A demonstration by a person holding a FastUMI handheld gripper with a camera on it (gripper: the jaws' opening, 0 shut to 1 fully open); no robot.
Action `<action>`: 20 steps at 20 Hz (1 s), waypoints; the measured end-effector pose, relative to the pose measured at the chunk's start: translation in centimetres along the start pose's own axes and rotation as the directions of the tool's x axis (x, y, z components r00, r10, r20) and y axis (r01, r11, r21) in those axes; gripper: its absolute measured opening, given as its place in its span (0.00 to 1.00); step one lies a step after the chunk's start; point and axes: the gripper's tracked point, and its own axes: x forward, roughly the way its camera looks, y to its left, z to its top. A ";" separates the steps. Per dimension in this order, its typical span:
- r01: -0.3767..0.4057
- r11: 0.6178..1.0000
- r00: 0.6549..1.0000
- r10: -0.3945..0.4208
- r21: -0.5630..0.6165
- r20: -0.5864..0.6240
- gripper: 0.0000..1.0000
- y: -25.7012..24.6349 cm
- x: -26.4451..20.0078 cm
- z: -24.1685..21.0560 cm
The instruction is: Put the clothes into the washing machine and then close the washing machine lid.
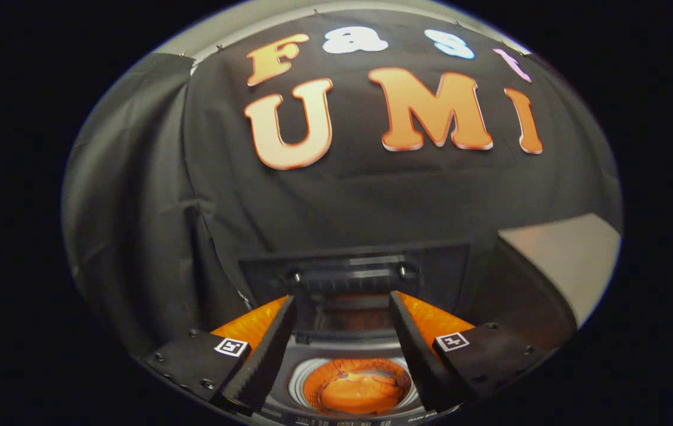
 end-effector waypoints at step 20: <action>0.131 0.987 0.981 -0.142 -0.090 -0.131 0.98 -7.5 17.9 1.5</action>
